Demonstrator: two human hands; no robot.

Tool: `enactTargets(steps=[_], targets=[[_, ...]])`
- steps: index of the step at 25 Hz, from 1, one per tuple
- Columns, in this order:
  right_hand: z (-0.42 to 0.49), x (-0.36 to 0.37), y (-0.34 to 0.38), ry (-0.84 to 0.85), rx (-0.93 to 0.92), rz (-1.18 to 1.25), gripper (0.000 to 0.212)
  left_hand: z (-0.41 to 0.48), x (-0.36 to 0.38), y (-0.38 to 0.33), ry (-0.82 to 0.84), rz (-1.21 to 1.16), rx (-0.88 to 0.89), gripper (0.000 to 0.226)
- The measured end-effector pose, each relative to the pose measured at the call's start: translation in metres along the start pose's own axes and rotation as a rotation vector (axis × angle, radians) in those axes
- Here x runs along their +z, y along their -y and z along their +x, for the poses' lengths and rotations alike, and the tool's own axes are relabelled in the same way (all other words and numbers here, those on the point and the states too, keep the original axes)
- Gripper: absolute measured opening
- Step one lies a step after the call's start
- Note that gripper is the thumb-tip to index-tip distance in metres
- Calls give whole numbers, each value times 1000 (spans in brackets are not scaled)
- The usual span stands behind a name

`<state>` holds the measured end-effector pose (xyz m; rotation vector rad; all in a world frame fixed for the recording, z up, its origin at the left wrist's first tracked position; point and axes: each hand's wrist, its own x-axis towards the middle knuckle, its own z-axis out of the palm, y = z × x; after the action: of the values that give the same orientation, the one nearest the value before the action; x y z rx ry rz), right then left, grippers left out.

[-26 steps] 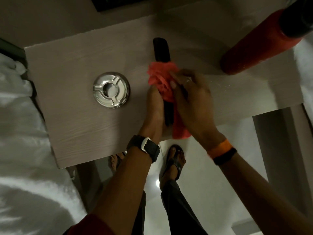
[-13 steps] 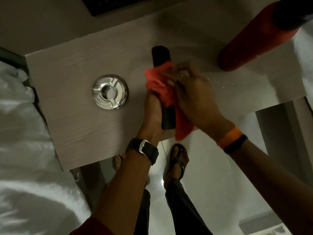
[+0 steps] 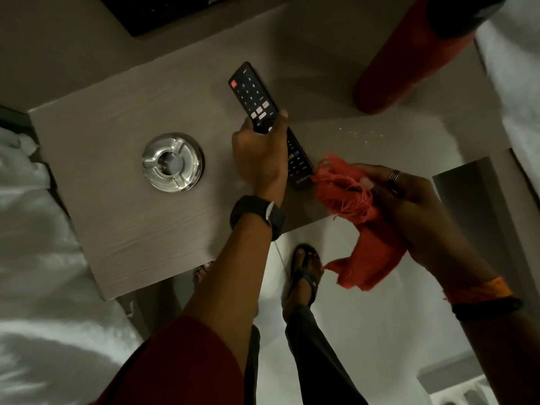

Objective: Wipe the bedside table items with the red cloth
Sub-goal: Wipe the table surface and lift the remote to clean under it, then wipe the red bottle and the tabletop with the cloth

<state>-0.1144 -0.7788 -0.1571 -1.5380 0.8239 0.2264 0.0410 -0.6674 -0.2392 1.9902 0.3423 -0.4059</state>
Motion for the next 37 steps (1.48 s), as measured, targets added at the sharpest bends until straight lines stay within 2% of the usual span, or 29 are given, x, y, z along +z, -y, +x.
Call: enactTargets(steps=[4, 6, 9, 10, 12, 14, 16, 18, 20, 22, 23, 24, 27, 28, 30, 33, 35, 37], targets=[[-5, -11, -20, -264, -25, 21, 26, 0, 15, 2, -124, 405, 142, 49], [-6, -18, -25, -364, -43, 67, 27, 1, 16, 0, -116, 478, 138, 62], [-8, -35, -28, -501, -8, 335, 25, -15, 12, -13, -101, 526, 148, 75], [-7, -40, -26, -552, 0, 458, 25, -24, 11, -26, -104, 482, 250, 73], [-2, -52, -17, -684, -11, 656, 25, -43, 19, -69, -96, 352, 630, 63], [6, -61, -7, -818, -10, 754, 22, -58, 39, -120, -16, 356, 992, 61], [19, -67, 6, -873, -40, 849, 17, -62, 58, -161, 131, 618, 1197, 65], [35, -66, 22, -874, -163, 877, 22, -51, 66, -179, 248, 973, 1299, 60], [59, -49, 37, -850, -313, 677, 32, -24, 55, -182, 269, 1034, 1286, 54], [88, -17, 43, -747, -419, 177, 41, 0, 41, -183, 303, 859, 1147, 45], [101, -1, 38, -658, -429, -19, 48, 9, 35, -182, 353, 763, 1067, 42], [113, 7, 29, -582, -411, -115, 56, 13, 31, -181, 407, 698, 1024, 39], [132, 1, 6, -531, -177, -20, 64, 13, 32, -176, 510, 688, 1063, 38], [134, -1, 7, -533, -164, 38, 66, 14, 33, -177, 512, 684, 1060, 37], [135, 4, 26, -565, -332, 37, 65, 19, 37, -182, 489, 598, 968, 35], [150, 15, 38, -600, -577, -250, 62, 38, 34, -188, 510, 525, 890, 34], [159, 1, 31, -629, -543, -330, 63, 49, 33, -194, 569, 540, 898, 34], [161, -15, 18, -558, -399, -336, 63, 56, 31, -199, 588, 534, 855, 39]])
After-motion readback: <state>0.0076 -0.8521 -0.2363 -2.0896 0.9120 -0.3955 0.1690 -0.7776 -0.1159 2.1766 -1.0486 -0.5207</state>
